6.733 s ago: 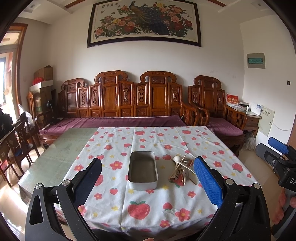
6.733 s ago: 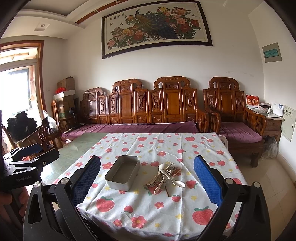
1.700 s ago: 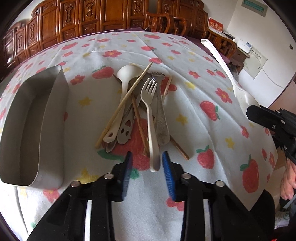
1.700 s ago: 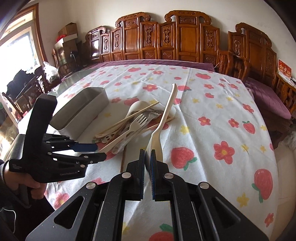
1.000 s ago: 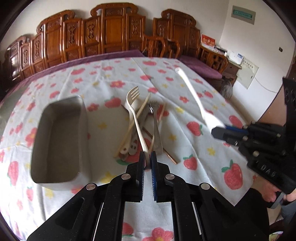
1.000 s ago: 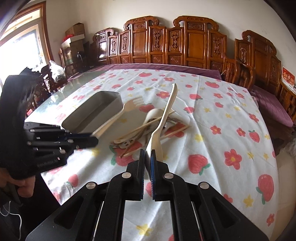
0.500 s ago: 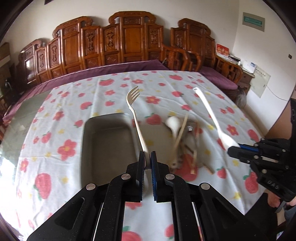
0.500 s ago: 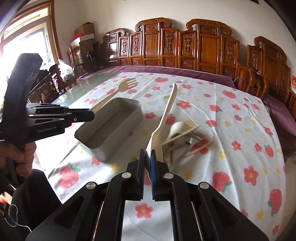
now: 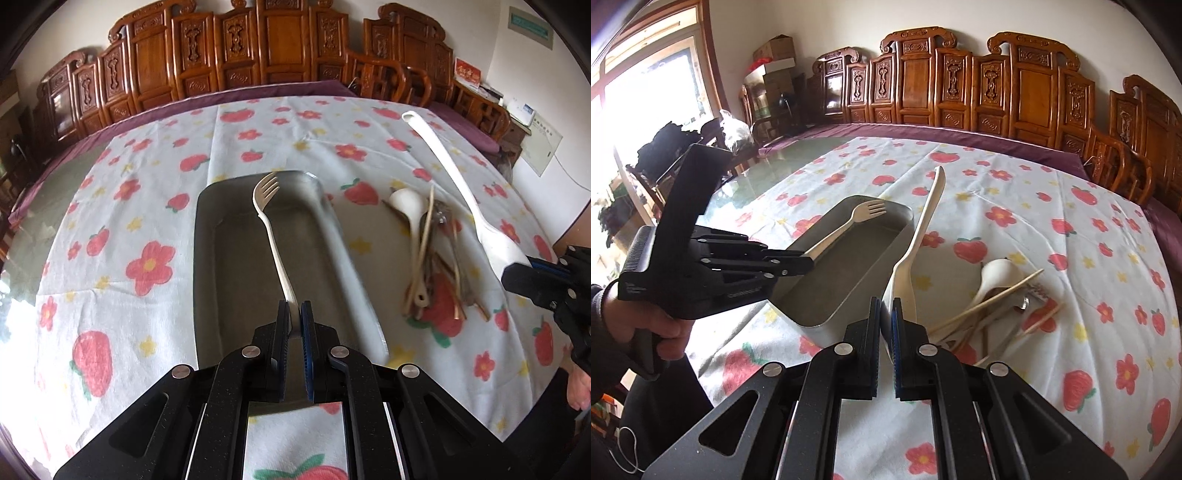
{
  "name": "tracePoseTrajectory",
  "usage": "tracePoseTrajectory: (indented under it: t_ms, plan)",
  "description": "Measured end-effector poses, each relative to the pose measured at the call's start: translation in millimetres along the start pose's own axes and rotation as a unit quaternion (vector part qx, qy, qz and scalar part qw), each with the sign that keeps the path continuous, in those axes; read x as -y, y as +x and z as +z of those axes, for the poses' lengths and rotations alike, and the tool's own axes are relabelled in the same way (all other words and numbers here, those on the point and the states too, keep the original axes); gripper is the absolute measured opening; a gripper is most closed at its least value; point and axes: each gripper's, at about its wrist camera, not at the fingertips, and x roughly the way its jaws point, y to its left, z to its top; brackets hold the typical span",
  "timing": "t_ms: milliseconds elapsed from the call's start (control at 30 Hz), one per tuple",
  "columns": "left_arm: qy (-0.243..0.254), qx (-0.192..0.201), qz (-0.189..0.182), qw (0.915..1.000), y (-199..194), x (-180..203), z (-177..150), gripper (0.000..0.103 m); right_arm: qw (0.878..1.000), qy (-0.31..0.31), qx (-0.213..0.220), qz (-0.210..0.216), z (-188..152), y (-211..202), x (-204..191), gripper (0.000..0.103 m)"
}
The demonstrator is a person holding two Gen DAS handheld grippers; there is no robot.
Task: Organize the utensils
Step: 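Lower the white fork into the metal tray and open the left tool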
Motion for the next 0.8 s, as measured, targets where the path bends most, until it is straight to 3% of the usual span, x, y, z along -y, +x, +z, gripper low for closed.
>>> tracePoseTrajectory:
  t_ms: [300, 433, 800]
  plan:
    - [-0.023, 0.002, -0.007, 0.9997, -2, -19, 1, 0.014, 1.0, -0.005, -0.017, 0.011, 11, 25, -16, 0.007]
    - [-0.037, 0.017, -0.007, 0.9991, -18, -32, 0, 0.026, 0.999, -0.01, -0.025, 0.019, 16, 37, -26, 0.007]
    - [-0.052, 0.051, 0.015, 0.9972, -60, -73, -12, 0.027, 0.997, -0.008, -0.057, 0.045, 33, 82, -59, 0.007]
